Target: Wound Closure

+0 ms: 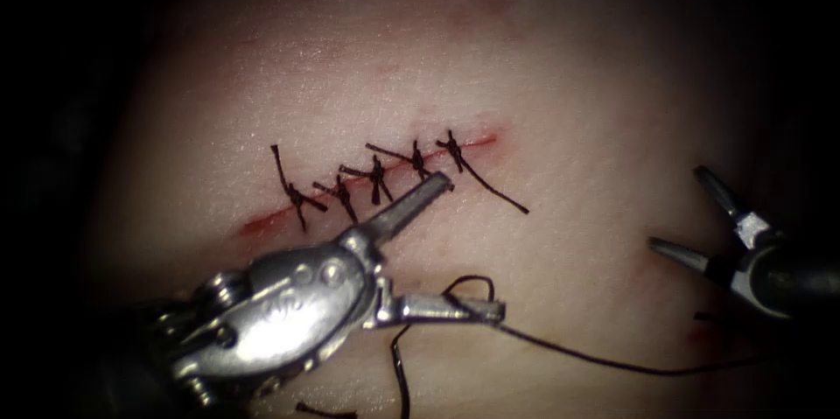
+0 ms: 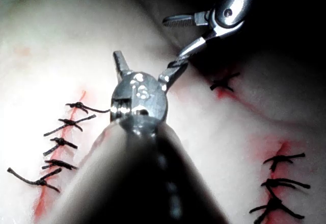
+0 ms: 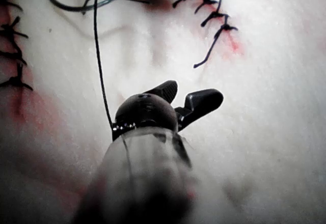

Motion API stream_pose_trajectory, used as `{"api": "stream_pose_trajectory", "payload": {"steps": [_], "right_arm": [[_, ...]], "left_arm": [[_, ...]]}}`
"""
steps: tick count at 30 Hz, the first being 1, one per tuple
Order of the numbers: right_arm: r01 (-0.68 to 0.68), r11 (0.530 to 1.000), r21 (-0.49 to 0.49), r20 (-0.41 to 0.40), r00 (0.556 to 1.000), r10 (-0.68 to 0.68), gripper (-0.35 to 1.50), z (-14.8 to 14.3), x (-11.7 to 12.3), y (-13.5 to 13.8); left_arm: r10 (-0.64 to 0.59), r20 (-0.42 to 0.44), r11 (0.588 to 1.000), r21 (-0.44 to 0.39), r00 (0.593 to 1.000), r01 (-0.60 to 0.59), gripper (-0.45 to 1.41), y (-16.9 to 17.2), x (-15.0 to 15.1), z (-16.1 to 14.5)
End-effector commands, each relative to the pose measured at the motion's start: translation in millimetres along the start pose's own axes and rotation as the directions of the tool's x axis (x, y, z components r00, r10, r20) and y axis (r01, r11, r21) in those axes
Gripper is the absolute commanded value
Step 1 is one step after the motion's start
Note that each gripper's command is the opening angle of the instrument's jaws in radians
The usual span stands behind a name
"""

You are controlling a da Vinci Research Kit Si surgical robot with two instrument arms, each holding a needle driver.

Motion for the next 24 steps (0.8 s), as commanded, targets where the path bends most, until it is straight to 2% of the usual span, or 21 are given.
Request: {"api": "stream_pose_trajectory", "payload": {"steps": [1, 4, 6, 10, 13, 14, 16, 21, 24], "right_arm": [[0.0, 1.0, 0.005, -0.002, 1.0, 0.0, 1.09, 0.6, -0.1, -1.0], [0.001, 1.0, 0.009, -0.003, 1.0, -0.001, 1.09, 0.7, -0.2, -1.1], [0.001, 1.0, 0.01, -0.004, 1.0, -0.001, 1.09, 0.6, -0.3, -1.1], [0.001, 1.0, 0.013, -0.004, 1.0, -0.001, 1.08, 0.7, -0.2, -1.2], [0.006, 1.0, 0.019, 0.0, 1.0, -0.006, 1.08, 0.8, -0.5, -1.6], [0.008, 1.0, 0.023, 0.003, 1.0, -0.008, 1.08, 0.9, -0.6, -1.7], [0.012, 1.0, 0.028, 0.007, 1.0, -0.012, 1.08, 1.0, -0.9, -2.0], [0.017, 0.999, 0.031, 0.002, 1.0, -0.017, 1.08, 1.4, -1.2, -2.6], [0.017, 0.999, 0.041, -0.002, 1.0, -0.017, 1.08, 1.8, -1.1, -3.0]], "left_arm": [[0.011, 0.009, 1.0, 0.012, 1.0, -0.011, 0.83, -0.3, -0.6, 1.1], [0.027, 0.032, 0.999, 0.024, 0.999, -0.027, 0.83, -0.5, -2.2, 2.0], [0.041, 0.029, 0.999, -0.007, 0.999, -0.04, 0.83, -0.2, -3.3, 2.1], [0.074, 0.101, 0.994, -0.087, 0.992, -0.066, 0.84, 0.3, -4.9, 2.2], [0.106, 0.189, 0.981, -0.18, 0.976, -0.072, 0.93, 0.4, -5.4, 0.4], [0.166, 0.204, 0.968, -0.222, 0.965, -0.119, 0.93, 0.2, -5.5, -0.4], [0.226, 0.248, 0.956, -0.24, 0.942, -0.167, 0.93, -0.4, -5.5, -1.8], [0.411, 0.381, 0.911, -0.199, 0.828, -0.36, 0.89, -3.2, -6.4, -4.5], [0.454, 0.378, 0.891, -0.22, 0.807, -0.398, 0.89, -4.7, -7.9, -5.7]]}}
